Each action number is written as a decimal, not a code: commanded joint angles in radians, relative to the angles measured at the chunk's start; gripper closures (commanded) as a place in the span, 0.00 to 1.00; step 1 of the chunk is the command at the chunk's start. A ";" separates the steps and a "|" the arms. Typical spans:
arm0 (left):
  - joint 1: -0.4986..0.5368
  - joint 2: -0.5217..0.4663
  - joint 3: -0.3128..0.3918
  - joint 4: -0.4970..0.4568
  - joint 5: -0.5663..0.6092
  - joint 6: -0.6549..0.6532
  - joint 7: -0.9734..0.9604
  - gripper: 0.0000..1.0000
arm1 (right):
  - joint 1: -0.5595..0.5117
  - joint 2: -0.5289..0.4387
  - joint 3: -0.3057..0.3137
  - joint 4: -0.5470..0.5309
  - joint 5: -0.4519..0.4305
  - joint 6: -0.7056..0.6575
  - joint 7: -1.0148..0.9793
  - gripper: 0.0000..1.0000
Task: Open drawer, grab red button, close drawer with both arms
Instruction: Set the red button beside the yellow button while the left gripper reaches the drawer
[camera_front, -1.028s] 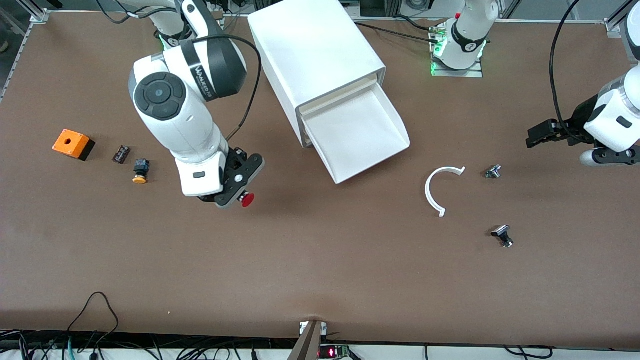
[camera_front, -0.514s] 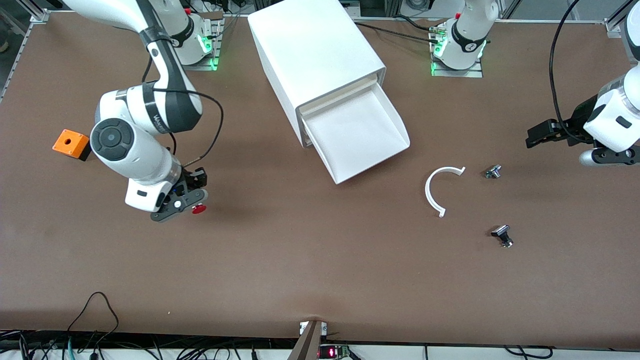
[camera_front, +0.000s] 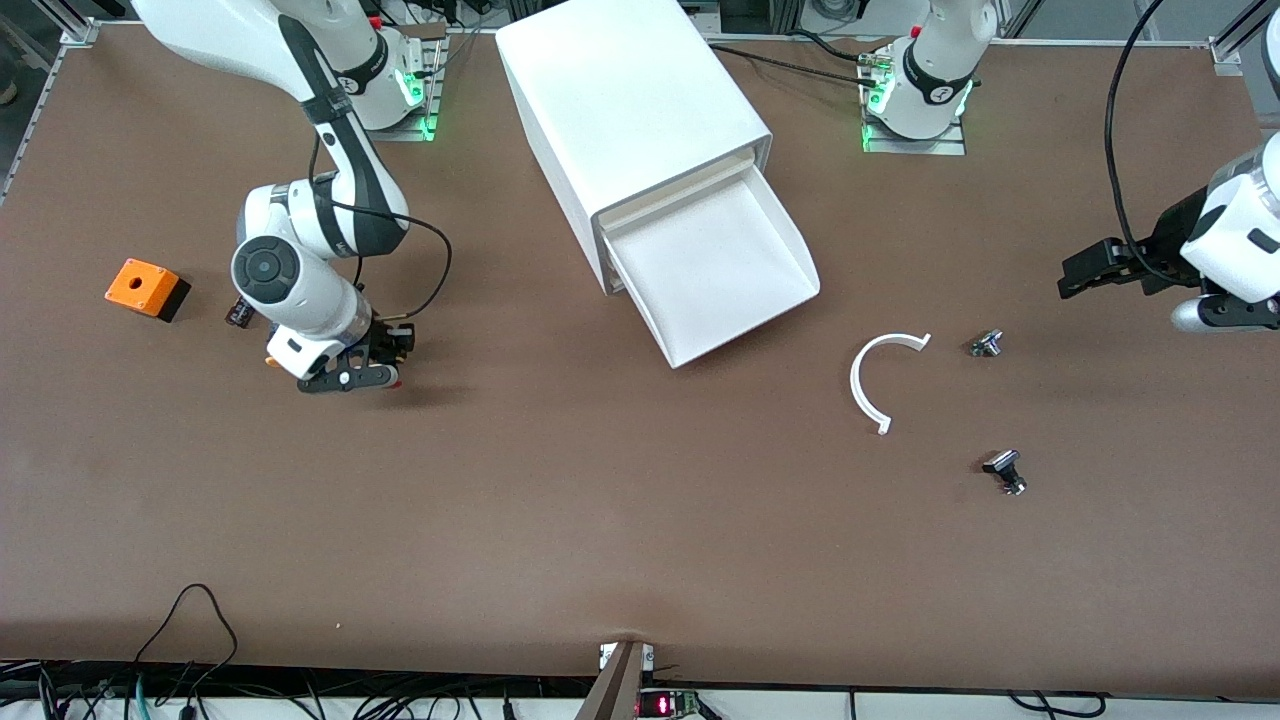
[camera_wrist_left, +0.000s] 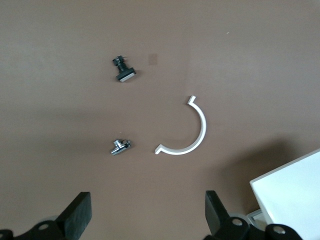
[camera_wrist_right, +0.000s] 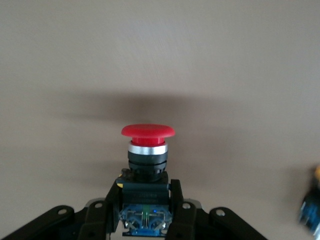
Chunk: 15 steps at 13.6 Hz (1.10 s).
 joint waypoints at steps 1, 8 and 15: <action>-0.001 0.042 0.000 0.068 -0.035 -0.021 0.006 0.00 | -0.009 -0.072 0.011 -0.078 -0.002 -0.049 0.107 0.74; -0.053 0.165 0.001 0.055 -0.022 -0.018 0.008 0.00 | -0.039 -0.035 -0.130 -0.122 -0.037 0.016 -0.118 0.70; -0.188 0.211 0.004 -0.031 -0.025 0.060 -0.228 0.00 | -0.036 0.038 -0.102 -0.151 -0.027 0.177 -0.109 0.71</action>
